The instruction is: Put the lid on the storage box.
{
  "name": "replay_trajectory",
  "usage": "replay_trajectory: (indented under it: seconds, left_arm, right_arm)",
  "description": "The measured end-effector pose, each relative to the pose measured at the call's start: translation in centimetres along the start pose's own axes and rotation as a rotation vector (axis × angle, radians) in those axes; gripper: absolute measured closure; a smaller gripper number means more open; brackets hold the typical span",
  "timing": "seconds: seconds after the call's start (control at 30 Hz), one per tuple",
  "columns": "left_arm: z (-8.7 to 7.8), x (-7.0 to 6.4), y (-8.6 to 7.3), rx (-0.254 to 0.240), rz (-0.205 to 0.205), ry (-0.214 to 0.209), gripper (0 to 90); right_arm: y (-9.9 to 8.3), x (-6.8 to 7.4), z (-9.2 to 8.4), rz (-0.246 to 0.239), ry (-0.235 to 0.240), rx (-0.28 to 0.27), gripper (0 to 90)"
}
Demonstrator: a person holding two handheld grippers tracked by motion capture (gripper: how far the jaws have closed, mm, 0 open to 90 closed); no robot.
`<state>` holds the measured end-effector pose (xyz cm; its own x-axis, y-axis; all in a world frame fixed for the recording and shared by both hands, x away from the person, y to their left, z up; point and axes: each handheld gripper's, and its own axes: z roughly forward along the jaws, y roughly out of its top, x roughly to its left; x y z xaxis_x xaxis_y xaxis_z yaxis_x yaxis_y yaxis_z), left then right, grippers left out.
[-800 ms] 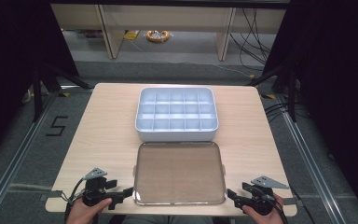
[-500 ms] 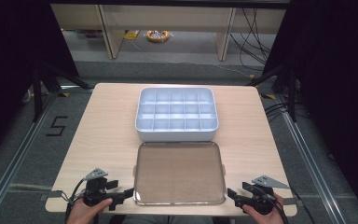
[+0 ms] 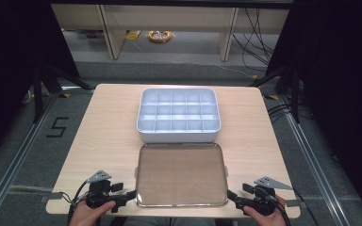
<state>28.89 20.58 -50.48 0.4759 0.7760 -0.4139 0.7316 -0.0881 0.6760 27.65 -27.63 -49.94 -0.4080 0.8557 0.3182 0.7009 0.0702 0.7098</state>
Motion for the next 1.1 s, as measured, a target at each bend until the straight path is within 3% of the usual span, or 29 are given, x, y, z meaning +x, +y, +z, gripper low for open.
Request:
replay_trajectory:
  seconds: [0.03,0.07,0.1,0.13,0.17,0.23,0.27,0.4,0.43,0.47,0.5,0.57,0.6,0.63,0.73,0.77,0.8,0.83,0.87,0.9,0.93,0.97,1.0,1.1]
  left_arm:
    - [0.0,-0.1,0.0,0.002,0.003,0.001,29.2]
    - [0.2,-0.2,0.0,-0.001,-0.001,-0.003,30.1]
    - [0.4,-0.4,0.0,0.009,0.002,-0.008,31.0]
    - [0.6,-0.5,-0.1,0.022,0.005,-0.016,31.8]
    - [0.6,-0.5,-0.1,0.022,0.005,-0.016,32.5]
    - [1.2,-0.8,0.0,0.031,0.011,-0.013,34.9]
    - [1.4,-0.8,0.0,0.038,0.013,-0.010,36.3]
    - [1.7,-0.6,0.1,0.044,0.001,0.002,41.5]
    - [1.8,-0.5,0.2,0.037,-0.010,0.003,42.4]
    - [1.8,-0.5,0.2,0.036,-0.013,0.007,43.3]
    - [1.8,-0.5,0.2,0.036,-0.013,0.007,44.3]
    - [2.1,-0.3,0.4,0.033,-0.025,0.016,46.6]
    - [2.1,-0.1,0.5,0.063,-0.003,0.016,47.5]
    - [2.4,-0.3,0.5,0.040,-0.023,0.018,48.9]
    - [2.7,-0.3,0.7,0.048,-0.005,0.018,51.8]
    - [2.9,-0.5,0.7,0.042,-0.014,0.017,52.6]
    - [2.9,-0.5,0.7,0.042,-0.014,0.017,53.3]
    - [3.0,-0.3,1.0,0.061,0.017,0.013,53.9]
    - [3.0,-0.3,1.0,0.061,0.017,0.013,54.3]
    - [3.3,-0.5,1.0,0.036,-0.002,0.023,55.2]
    - [3.4,-0.5,1.1,0.036,0.002,0.027,56.1]
    - [3.4,-0.4,1.2,0.049,0.018,0.038,56.7]
    - [3.5,-0.6,1.2,0.034,0.005,0.041,57.0]
    - [3.4,-0.4,1.1,0.037,0.007,0.038,56.9]
  right_arm:
    - [0.0,0.0,0.0,-0.013,-0.003,0.005,24.0]
    - [0.0,0.4,0.0,0.040,0.024,0.010,24.2]
    - [0.1,0.1,0.2,0.008,0.023,0.004,24.7]
    - [0.1,0.5,0.2,0.055,0.023,0.017,25.3]
    - [0.2,0.3,0.5,0.028,0.045,0.009,25.7]
    - [0.3,0.6,0.6,0.064,0.049,0.023,28.3]
    - [0.4,0.3,1.0,0.030,0.048,0.013,29.4]
    - [0.9,0.4,1.6,0.057,0.056,0.025,33.1]
    - [0.9,0.7,1.6,0.099,0.060,0.035,33.5]
    - [0.9,0.6,1.9,0.105,0.056,0.033,34.5]
    - [1.0,0.2,2.1,0.065,0.067,0.016,35.4]
    - [1.1,0.4,2.4,0.096,0.068,0.025,36.3]
    - [1.2,0.3,2.4,0.078,0.082,0.024,36.7]
    - [1.3,0.3,2.7,0.071,0.069,0.035,37.1]
    - [1.5,0.3,3.1,0.067,0.065,0.029,38.2]
    - [1.5,0.5,3.0,0.108,0.068,0.051,38.5]
    - [1.5,0.5,3.0,0.108,0.068,0.051,38.5]
    - [1.7,0.4,3.2,0.107,0.066,0.045,39.1]
    - [1.7,0.4,3.2,0.107,0.066,0.045,39.1]
    - [1.7,0.1,3.6,0.077,0.046,0.041,39.7]
    - [1.7,0.4,3.7,0.133,0.086,0.045,40.5]
    - [1.7,0.0,3.9,0.091,0.067,0.047,39.3]
    - [1.7,0.3,4.0,0.127,0.060,0.046,40.0]
    - [1.8,0.4,4.1,0.175,0.058,0.041,40.6]
